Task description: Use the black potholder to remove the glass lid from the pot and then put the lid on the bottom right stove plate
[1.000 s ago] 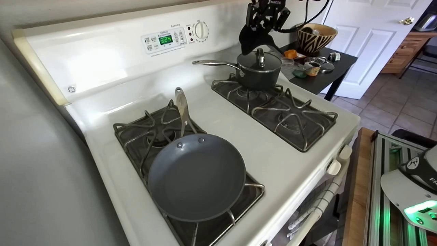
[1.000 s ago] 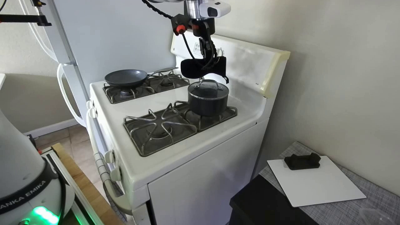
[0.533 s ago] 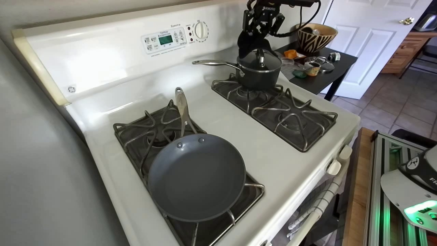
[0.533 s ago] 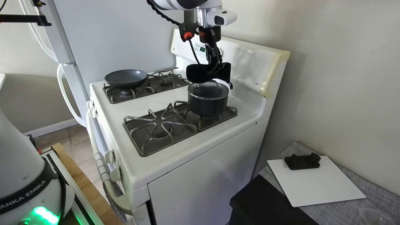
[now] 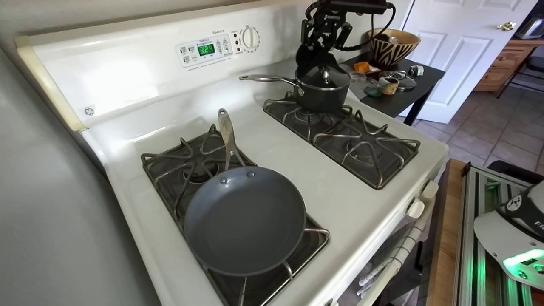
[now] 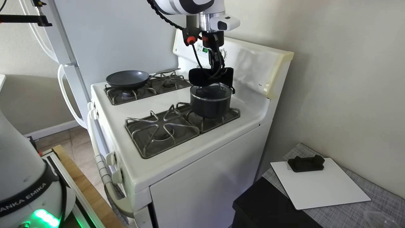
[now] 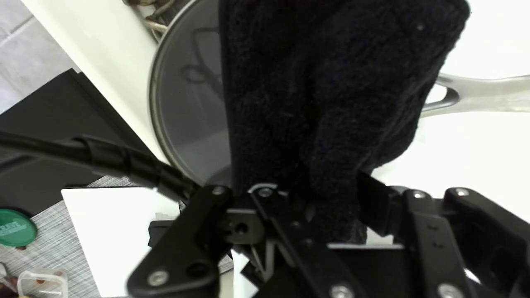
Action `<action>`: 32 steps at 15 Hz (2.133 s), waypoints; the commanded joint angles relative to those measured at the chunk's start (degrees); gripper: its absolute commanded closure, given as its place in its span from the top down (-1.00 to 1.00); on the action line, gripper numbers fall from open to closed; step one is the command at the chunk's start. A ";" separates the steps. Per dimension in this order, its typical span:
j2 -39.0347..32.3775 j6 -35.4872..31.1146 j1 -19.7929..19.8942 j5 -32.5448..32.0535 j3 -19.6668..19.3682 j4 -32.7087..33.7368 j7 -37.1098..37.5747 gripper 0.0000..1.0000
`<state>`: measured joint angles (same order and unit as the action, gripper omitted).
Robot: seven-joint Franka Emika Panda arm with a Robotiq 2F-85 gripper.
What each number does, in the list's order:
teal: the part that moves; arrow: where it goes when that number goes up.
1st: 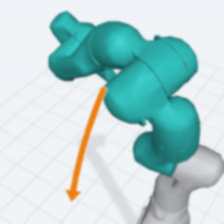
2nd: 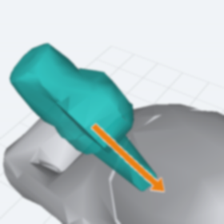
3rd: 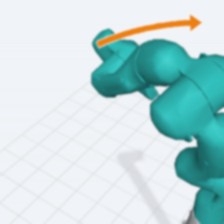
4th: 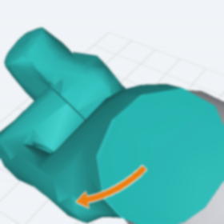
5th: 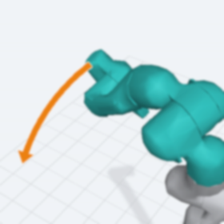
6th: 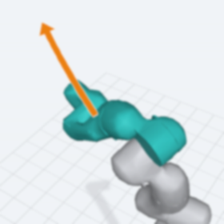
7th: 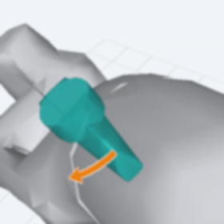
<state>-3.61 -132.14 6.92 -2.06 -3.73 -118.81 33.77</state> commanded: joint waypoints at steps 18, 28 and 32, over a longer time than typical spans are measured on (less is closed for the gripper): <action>-0.47 5.98 -1.27 -2.96 -1.05 1.54 3.88 0.96; -2.63 7.98 -1.57 -3.84 -1.21 2.21 4.94 -0.71; -3.50 8.76 -1.71 -3.89 -1.31 3.06 5.48 -0.84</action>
<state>-5.49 -125.57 6.37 -5.08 -4.08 -117.14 37.59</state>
